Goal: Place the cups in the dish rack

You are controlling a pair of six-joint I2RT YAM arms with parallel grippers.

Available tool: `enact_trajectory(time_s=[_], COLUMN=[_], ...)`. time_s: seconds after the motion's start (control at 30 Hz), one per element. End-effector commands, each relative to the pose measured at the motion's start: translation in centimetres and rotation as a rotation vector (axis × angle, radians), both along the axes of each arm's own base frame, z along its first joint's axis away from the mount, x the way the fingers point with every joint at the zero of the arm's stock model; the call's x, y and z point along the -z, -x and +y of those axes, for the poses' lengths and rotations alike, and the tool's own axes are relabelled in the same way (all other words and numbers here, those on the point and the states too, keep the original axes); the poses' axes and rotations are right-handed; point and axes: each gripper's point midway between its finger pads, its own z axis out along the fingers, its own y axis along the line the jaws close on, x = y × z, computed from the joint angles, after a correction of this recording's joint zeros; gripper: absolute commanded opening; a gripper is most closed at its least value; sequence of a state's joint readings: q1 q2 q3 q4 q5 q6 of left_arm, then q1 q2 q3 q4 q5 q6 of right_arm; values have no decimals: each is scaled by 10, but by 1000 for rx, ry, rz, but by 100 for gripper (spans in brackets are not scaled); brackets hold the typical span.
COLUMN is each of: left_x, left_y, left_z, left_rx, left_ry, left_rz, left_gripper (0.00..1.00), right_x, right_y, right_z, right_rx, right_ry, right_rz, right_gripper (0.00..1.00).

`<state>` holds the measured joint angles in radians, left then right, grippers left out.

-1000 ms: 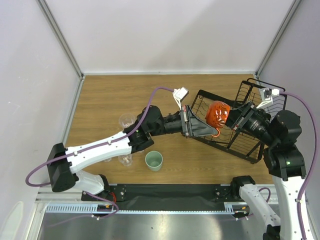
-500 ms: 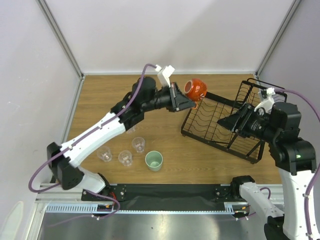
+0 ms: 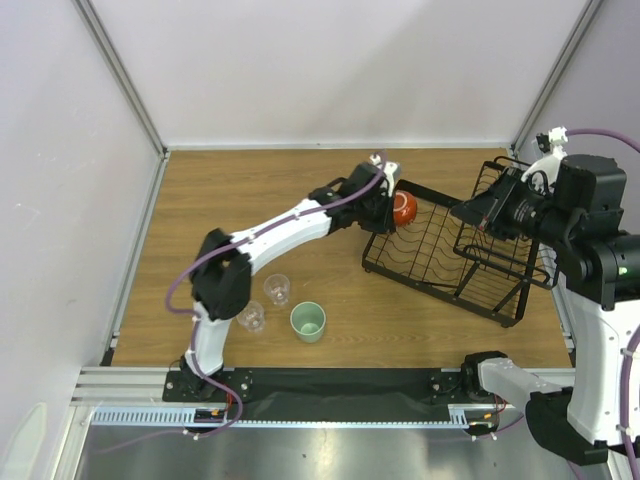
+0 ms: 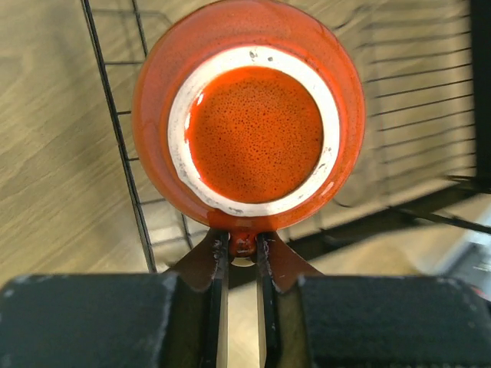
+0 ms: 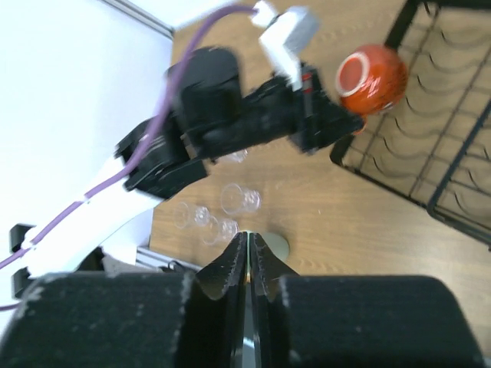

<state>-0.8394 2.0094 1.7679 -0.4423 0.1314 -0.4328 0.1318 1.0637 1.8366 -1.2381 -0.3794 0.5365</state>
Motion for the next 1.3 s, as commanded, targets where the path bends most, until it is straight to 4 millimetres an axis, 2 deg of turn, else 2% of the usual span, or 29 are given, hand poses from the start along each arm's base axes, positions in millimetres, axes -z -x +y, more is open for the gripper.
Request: enact_trajectory(time_s=[0.0,0.1,0.13,0.3,0.47,0.57,0.6,0.67,0.7,0.73,0.8,1.0,1.07,1.1,1.17,1.2,1.27], left_x=[-37,-22,-14,6,30,32,39,36,46,42,57,62,70,66,73,68,67], left_y=[-15,-15,-13,1,28,43,45,55,58,62,65,67,68,70,70,69,68], left_z=[-39,-54,-66,-91,-113,-126,-130,-140,-143,-150,-152,-157,-159,-164,-164,-165,-165], left_rx=[43,53,72,101,170,211,224,249,258,275,276,269,277,285,289,285,282], left_ry=[47,15,18,23,4,16,9,21,13,31,-1,-10,-10,6,-8,-1,-1], left_rz=[-171,-183,-174,-117,-94,-99,-101,-102,-86,-86,-76,-78,-62,-60,-49,-55,-59], left_gripper=[0,0,0,0,0,0,0,0,0,0,0,0,0,0,0,1,7], right_x=[9,14,13,6,2,3,3,5,4,5,3,6,6,7,7,7,7], right_y=[7,9,12,13,19,24,25,27,29,30,32,34,35,35,35,35,35], right_z=[-3,-1,-1,3,2,1,1,0,0,-1,-1,0,-1,-1,-1,-1,-1], right_rx=[-7,-9,-14,-36,-34,-29,-32,-30,-29,-30,-27,-33,-30,-29,-28,-28,-29], right_ry=[24,9,5,-10,-21,-20,-19,-14,-11,-9,-10,-18,-17,-16,-17,-17,-14], right_rz=[40,60,53,19,4,3,3,10,4,2,-15,-9,-11,-8,-6,-7,-6], right_gripper=[8,9,9,15,16,16,16,17,16,17,17,17,17,17,17,17,17])
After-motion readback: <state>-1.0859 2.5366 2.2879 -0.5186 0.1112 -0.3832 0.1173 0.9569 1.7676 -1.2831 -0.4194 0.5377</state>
